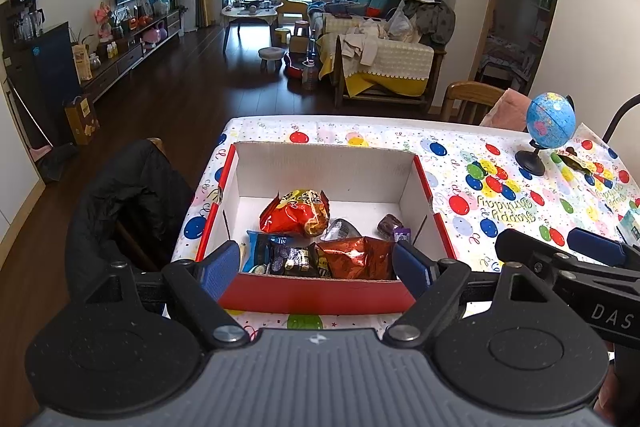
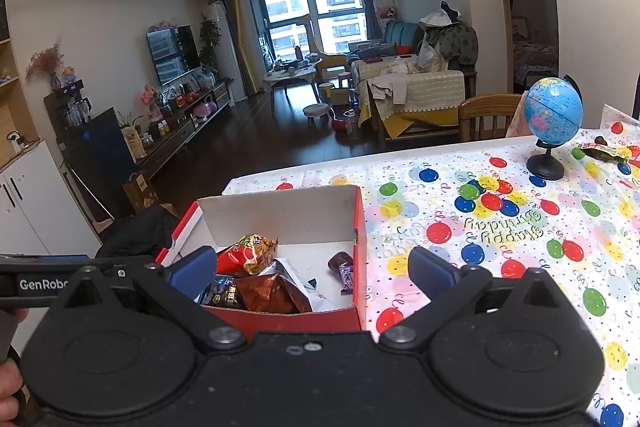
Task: Organize snacks
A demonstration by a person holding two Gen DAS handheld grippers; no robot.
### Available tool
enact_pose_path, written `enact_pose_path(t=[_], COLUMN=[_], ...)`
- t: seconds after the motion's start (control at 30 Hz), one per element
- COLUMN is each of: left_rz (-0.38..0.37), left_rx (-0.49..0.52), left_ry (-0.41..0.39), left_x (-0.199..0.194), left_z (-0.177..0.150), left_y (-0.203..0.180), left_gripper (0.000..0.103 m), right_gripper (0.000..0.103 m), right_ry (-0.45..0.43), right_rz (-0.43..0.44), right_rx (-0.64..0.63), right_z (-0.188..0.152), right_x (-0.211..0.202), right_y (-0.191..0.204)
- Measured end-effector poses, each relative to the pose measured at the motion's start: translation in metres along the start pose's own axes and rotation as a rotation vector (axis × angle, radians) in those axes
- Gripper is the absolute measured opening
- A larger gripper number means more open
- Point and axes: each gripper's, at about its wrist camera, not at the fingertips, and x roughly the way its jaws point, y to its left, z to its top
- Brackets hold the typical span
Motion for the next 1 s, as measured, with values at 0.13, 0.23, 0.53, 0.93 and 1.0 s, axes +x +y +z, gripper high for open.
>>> enact_pose_path(t=[0.13, 0.23, 0.53, 0.93, 1.0], left_rz=[0.000, 0.000, -0.008, -0.016, -0.016], left_rx=[0.000, 0.002, 0.011, 0.037, 0.039], left_ry=[0.000, -0.004, -0.029, -0.065, -0.067], left_x=[0.000, -0.001, -0.010, -0.019, -0.019], left_z=[0.000, 0.000, -0.004, -0.006, -0.006], left_y=[0.000, 0.000, -0.003, -0.007, -0.007], left_gripper=[0.084, 0.084, 0.084, 0.084, 0.084], right_gripper=[0.102, 0.102, 0.102, 0.102, 0.102], right_ry=[0.000, 0.001, -0.008, -0.030, -0.030], right_rz=[0.000, -0.003, -0.022, -0.025, -0.025], right_rx=[0.000, 0.001, 0.006, -0.006, -0.005], right_z=[0.000, 0.000, -0.001, -0.001, -0.001], right_x=[0.000, 0.000, -0.002, -0.007, -0.007], right_y=[0.000, 0.000, 0.000, 0.003, 0.003])
